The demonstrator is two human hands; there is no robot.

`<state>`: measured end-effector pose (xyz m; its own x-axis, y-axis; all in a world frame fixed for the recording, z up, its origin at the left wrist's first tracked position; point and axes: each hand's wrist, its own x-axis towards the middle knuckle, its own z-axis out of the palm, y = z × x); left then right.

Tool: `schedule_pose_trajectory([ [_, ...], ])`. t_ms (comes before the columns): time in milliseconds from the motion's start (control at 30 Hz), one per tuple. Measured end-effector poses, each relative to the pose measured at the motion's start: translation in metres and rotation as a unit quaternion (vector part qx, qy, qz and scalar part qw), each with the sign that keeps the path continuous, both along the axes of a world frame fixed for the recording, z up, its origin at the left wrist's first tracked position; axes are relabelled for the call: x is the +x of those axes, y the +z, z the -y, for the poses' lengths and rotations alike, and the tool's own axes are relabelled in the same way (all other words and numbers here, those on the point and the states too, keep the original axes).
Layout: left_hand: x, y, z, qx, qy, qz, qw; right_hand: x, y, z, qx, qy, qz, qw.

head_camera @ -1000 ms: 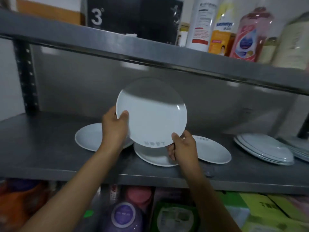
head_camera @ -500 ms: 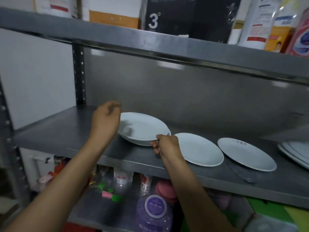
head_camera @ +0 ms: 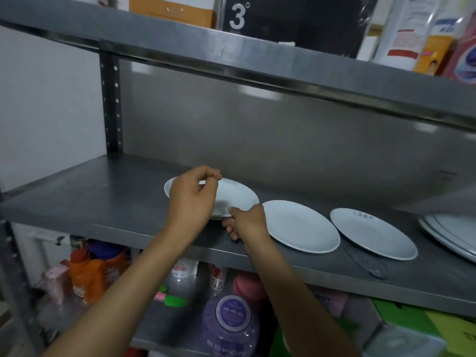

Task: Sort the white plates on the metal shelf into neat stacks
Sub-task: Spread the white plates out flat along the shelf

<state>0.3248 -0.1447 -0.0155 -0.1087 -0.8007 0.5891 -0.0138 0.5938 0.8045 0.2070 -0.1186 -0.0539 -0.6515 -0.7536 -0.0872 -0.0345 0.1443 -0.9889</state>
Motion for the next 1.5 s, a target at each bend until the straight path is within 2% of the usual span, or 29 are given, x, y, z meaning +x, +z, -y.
schedule_pose_trajectory([
  [100, -0.014, -0.002, -0.002, -0.008, -0.012, 0.010, 1.000, -0.002, 0.005, -0.007, 0.032, 0.026, -0.056, 0.998],
  [233, -0.026, -0.003, -0.004, -0.004, -0.029, 0.020, 0.999, -0.007, 0.010, -0.016, 0.051, 0.051, -0.089, 0.993],
  [433, -0.045, -0.004, -0.020, -0.037, -0.016, 0.068, 0.997, -0.038, 0.019, -0.051, -0.022, 0.042, -0.075, 0.996],
  [567, -0.075, -0.004, -0.042, -0.064, -0.022, 0.103, 0.992, -0.087, 0.018, -0.089, -0.069, -0.022, -0.106, 0.992],
  [700, -0.126, -0.005, -0.073, -0.082, -0.079, 0.140, 0.984, -0.142, 0.008, -0.132, -0.121, -0.100, -0.123, 0.980],
  [800, -0.169, -0.009, -0.095, -0.109, -0.131, 0.195, 0.966, -0.182, 0.001, -0.161, -0.119, -0.155, -0.138, 0.971],
  [933, -0.222, -0.019, -0.126, -0.170, -0.179, 0.294, 0.924, -0.229, -0.007, -0.200, -0.111, -0.198, -0.158, 0.961],
  [1100, -0.275, -0.044, -0.149, -0.233, -0.183, 0.395, 0.870, -0.269, -0.023, -0.239, -0.100, -0.218, -0.169, 0.956],
  [1200, -0.294, -0.057, -0.158, -0.276, -0.131, 0.471, 0.828, -0.286, -0.032, -0.257, -0.093, -0.220, -0.186, 0.953],
  [1333, -0.304, -0.064, -0.168, -0.271, -0.055, 0.512, 0.813, -0.293, -0.029, -0.271, -0.092, -0.201, -0.132, 0.966],
  [1500, -0.301, -0.057, -0.176, -0.274, -0.055, 0.464, 0.841, -0.294, -0.015, -0.273, -0.113, -0.142, -0.002, 0.983],
])
